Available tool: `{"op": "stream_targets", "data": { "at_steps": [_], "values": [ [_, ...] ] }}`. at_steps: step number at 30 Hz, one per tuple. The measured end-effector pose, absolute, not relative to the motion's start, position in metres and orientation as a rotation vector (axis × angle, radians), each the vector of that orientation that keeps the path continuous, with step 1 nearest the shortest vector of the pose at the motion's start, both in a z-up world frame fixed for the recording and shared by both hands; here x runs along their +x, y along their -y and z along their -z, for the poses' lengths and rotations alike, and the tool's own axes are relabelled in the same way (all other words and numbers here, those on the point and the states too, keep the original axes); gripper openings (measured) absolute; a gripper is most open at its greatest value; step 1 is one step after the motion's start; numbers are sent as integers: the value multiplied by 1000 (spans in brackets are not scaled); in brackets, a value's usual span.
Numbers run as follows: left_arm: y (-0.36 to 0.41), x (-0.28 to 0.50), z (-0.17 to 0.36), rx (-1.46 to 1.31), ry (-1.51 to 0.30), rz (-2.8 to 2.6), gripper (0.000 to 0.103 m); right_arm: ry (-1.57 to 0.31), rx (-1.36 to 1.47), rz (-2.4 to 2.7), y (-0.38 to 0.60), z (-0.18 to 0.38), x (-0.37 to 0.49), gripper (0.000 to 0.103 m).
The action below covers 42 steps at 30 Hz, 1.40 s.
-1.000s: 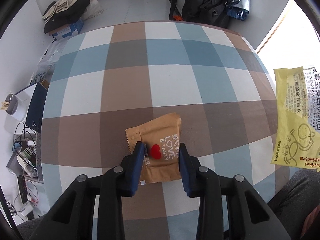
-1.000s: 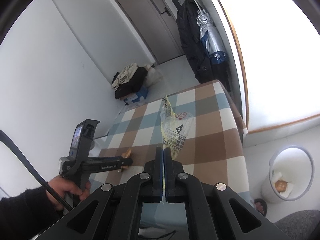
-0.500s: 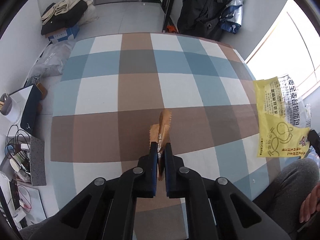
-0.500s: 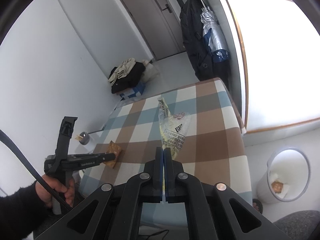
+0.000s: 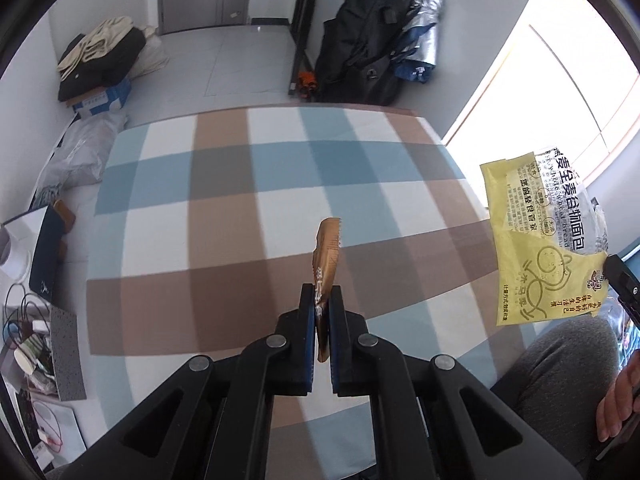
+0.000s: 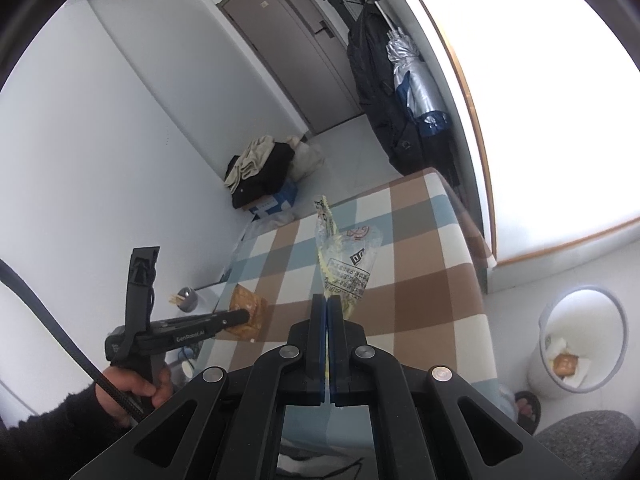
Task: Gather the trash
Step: 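Carry the yellow bag and LOVE packet in both grippers over the bin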
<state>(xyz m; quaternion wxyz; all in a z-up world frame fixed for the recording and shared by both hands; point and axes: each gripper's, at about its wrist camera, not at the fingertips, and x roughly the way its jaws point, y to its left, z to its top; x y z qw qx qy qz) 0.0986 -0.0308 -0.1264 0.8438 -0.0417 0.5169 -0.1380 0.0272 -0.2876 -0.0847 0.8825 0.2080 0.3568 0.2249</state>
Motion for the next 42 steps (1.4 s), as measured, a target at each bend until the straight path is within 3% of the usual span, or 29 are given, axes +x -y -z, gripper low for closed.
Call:
{"op": "stream_targets", "data": {
  "at_steps": [19, 26, 42],
  "values": [
    [211, 131, 79, -42, -1029, 671, 2, -662, 535, -257, 430, 38, 8, 1],
    [277, 139, 99, -16, -1092, 780, 2, -713, 599, -108, 491, 76, 4, 1],
    [371, 164, 170, -32, -1312, 833, 2, -1003, 773, 76, 561, 223, 36, 1]
  ]
}}
